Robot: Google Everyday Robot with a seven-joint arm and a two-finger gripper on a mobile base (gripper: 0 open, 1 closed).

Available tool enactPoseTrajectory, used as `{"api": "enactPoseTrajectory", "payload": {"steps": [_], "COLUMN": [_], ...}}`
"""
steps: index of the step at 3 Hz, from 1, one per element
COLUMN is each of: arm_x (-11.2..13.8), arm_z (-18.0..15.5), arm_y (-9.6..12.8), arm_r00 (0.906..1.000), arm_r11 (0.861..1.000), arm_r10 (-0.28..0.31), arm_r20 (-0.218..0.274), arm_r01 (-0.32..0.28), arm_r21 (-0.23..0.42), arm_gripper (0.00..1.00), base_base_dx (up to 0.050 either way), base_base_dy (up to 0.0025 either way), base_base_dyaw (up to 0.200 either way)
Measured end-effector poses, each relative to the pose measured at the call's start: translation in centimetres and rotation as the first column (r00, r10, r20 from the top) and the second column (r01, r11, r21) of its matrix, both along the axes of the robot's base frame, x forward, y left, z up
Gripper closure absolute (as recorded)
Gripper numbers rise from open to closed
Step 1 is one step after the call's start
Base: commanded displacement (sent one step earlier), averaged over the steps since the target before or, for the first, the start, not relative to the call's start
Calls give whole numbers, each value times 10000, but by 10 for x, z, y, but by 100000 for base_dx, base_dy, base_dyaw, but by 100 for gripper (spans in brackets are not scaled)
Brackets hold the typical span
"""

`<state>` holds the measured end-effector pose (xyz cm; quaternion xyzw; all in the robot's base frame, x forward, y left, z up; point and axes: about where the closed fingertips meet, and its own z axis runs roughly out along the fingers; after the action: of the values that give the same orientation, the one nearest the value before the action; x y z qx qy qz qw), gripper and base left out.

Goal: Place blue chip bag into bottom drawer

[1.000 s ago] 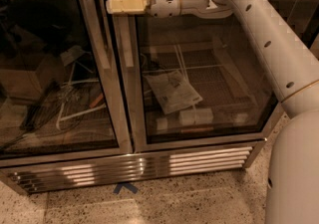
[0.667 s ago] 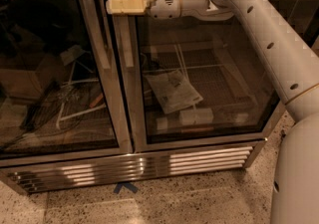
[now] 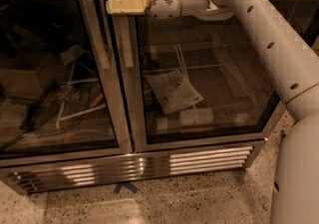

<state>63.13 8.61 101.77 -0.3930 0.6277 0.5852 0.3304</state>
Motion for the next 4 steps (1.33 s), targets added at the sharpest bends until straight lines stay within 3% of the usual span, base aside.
{"api": "enactPoseTrajectory", "payload": {"steps": [2,4], "arm_x": [0,0], "arm_z": [0,0], "arm_y": [0,1], "arm_r00": [10000,10000], "arm_r11": [10000,10000], "arm_r10": [1,8], "arm_r20": [0,9], "arm_r01": [-1,-8], "arm_r21": [0,-47], "arm_gripper": [11,31], "base_base_dx": [0,0], "base_base_dy": [0,0], "base_base_dyaw": [0,0]}}
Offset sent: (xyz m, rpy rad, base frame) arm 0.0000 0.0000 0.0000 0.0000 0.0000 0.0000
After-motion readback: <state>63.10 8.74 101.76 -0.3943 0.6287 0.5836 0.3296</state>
